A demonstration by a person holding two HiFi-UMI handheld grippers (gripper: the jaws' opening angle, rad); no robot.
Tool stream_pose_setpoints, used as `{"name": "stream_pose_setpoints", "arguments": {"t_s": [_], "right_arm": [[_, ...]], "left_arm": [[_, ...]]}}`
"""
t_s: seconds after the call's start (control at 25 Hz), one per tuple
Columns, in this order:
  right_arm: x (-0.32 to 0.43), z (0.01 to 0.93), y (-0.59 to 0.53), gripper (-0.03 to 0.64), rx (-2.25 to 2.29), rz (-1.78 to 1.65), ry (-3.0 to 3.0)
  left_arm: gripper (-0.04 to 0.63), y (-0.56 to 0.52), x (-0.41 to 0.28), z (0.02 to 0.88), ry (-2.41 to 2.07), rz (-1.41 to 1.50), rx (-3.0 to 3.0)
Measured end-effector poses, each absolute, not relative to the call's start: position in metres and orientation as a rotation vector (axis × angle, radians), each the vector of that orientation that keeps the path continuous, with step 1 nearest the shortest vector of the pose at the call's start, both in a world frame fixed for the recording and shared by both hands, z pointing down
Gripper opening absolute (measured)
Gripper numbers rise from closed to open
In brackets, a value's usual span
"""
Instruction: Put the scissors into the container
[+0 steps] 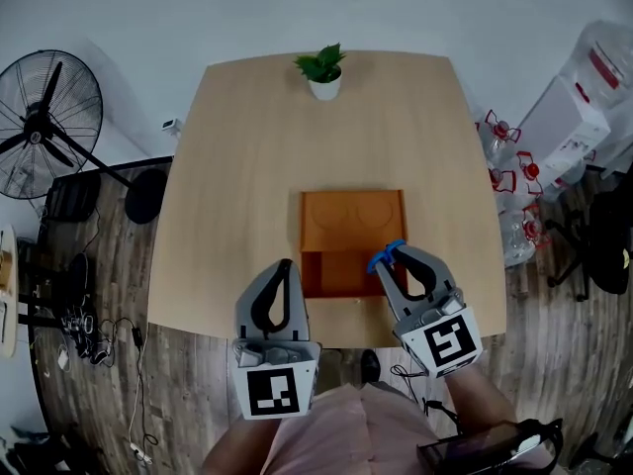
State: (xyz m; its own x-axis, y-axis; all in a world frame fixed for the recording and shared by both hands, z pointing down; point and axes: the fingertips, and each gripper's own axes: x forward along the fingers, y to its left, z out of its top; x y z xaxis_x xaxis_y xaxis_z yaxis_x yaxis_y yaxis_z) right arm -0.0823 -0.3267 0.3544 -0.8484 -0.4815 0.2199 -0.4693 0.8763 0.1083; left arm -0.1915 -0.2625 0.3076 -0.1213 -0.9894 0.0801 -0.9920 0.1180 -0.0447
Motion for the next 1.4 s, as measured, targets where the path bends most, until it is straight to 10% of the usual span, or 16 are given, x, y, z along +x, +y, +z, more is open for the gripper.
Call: {"name": "stream_pose_setpoints", "arguments": {"t_s": [1.4], "right_arm": [[-0.117,0.517,-0.327,0.075,0.512,0.082,-2.514]], "left_arm": [[0.012,-0.281,-0.236,0.427,-2.144,0.240,1.898]]}}
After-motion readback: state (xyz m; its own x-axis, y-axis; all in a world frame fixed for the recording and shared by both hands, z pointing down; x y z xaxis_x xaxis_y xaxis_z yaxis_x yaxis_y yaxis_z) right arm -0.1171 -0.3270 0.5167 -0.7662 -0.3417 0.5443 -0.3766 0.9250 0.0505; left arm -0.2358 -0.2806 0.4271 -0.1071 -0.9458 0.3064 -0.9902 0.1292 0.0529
